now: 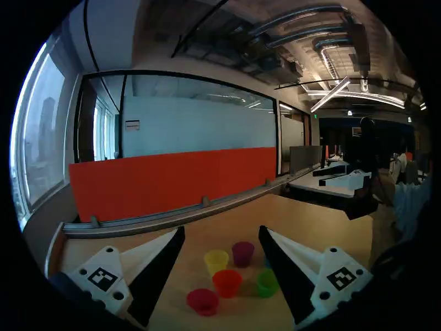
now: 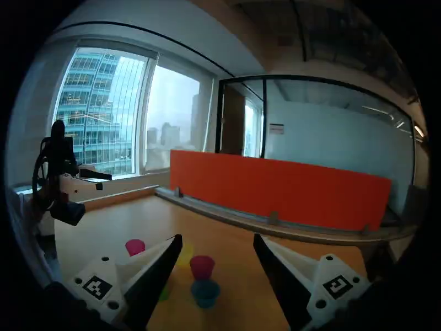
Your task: Pour water
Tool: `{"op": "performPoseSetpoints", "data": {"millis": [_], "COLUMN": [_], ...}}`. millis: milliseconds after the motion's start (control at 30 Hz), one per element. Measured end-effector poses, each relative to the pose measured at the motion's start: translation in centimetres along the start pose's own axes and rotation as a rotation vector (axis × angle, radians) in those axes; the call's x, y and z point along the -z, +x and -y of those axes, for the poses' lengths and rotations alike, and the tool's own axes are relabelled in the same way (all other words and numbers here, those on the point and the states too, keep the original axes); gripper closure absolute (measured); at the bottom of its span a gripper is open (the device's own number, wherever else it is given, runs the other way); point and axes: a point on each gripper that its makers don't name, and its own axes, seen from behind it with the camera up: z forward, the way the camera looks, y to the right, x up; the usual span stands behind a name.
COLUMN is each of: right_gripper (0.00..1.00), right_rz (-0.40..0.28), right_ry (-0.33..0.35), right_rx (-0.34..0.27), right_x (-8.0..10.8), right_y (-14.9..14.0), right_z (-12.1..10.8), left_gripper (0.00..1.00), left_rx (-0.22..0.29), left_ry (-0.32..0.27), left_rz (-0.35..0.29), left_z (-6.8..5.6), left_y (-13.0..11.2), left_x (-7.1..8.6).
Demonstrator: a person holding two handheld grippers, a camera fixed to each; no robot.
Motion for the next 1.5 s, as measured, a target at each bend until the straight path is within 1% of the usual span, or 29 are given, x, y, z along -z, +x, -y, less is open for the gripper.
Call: {"op": "performPoseSetpoints", "data": {"millis": [167, 367, 767, 1067, 1500], "right_gripper": [0.0, 0.0, 0.0, 0.0, 0.0], "right_rz": [0.033, 0.067, 0.124, 0.164, 0.209], "right_ry": [0.01, 0.029, 0.045, 0.052, 0.069], "right_rx": [0.003, 0.002, 0.006, 0.02, 0.033], "right_x": [0.0, 0.0, -0.1, 0.1, -0.3], "right_y": [-1.3, -2.9, -5.8, -8.1, -10.2], "right_z": [0.0, 0.2, 0.3, 0.3, 0.8], "left_gripper": [0.0, 0.0, 0.0, 0.0, 0.0], "left_rx": [0.007, 0.004, -0.042, -0.054, -0.072], "left_ry": [-0.03, -0.056, -0.111, -0.142, -0.194], "left_rz": [0.011, 0.039, 0.088, 0.12, 0.197], "left_z": [-0.8, -1.7, -4.1, -5.4, -7.5], "left_y": [-1.1, -3.0, -6.7, -9.0, -13.4], "left_x": [-0.3, -0.9, -1.8, -2.4, -3.7]}}
